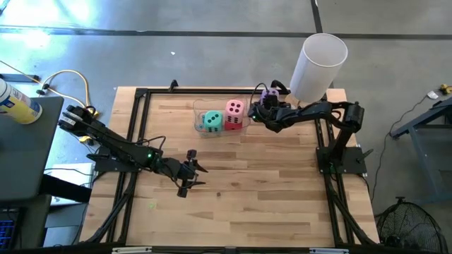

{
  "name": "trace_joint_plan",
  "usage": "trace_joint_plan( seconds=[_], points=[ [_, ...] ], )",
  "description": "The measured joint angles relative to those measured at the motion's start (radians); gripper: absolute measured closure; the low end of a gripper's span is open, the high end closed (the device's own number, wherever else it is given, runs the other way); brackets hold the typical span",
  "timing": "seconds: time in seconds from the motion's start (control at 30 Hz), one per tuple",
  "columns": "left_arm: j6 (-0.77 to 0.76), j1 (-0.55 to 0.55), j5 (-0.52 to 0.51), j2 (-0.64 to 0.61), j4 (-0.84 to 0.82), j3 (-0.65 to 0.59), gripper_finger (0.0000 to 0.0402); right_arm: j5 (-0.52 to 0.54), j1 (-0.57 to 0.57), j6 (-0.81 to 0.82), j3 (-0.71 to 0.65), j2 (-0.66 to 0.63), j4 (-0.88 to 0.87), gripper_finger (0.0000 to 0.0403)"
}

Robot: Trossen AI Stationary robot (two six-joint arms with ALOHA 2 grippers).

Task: Pick & Place Dice
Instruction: Put the large purple dice into the transparent bin

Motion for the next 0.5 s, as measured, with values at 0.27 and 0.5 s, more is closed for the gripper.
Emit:
trace_joint_plan(
  seconds=[0.27, 0.5],
  points=[
    [0.013, 0.0, 0.0, 0.0, 0.0, 0.0, 0.02, 0.058, 0.011, 0.003, 0.0, 0.0, -0.004, 0.0037],
    [0.017, 0.0, -0.001, 0.0, 0.0, 0.0, 0.02, 0.021, -0.039, 0.007, 0.0, 0.0, -0.015, 0.0037]
  ],
)
